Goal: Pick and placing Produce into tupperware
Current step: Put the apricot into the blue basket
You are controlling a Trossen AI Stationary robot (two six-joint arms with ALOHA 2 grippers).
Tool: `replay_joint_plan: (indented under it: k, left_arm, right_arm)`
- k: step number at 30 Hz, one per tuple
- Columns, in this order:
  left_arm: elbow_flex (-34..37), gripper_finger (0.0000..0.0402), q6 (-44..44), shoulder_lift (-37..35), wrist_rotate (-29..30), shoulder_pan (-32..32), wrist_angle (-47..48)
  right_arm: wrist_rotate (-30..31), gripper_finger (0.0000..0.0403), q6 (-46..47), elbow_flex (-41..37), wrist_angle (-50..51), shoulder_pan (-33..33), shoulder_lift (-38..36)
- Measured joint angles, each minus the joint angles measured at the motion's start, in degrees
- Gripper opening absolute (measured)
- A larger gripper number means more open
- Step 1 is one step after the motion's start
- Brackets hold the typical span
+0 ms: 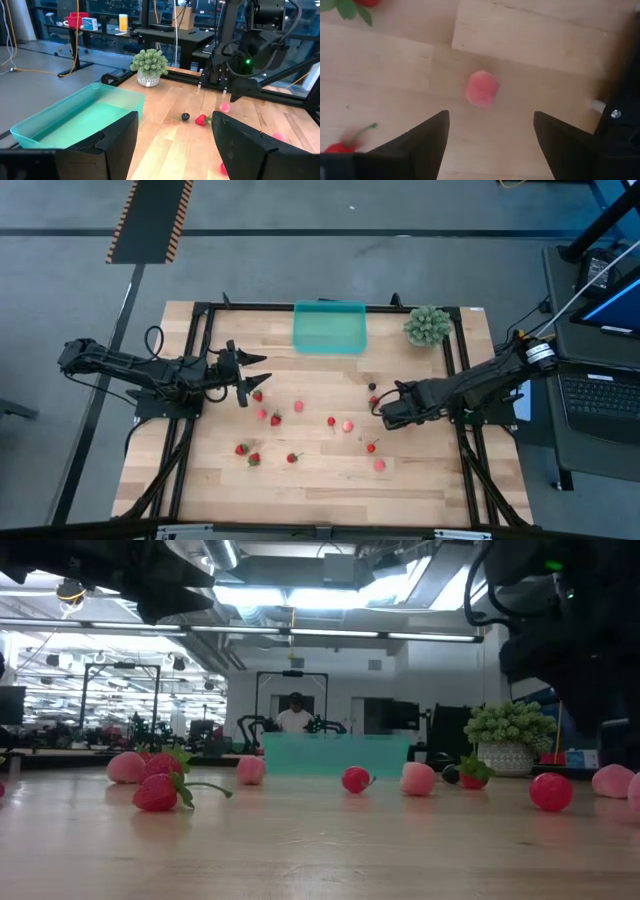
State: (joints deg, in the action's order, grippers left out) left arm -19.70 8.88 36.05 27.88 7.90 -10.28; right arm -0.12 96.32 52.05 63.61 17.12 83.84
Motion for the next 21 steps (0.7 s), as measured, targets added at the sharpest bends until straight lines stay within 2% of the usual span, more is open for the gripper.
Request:
replay_joint_plan:
  k: [21]
  left_arm:
    - [0.0, 0.0246, 0.0, 0.0, -0.1, 0.0, 0.4]
  right_arm:
    - [0.9, 0.0291, 1.0, 0.0, -2.8, 1.1, 4.6]
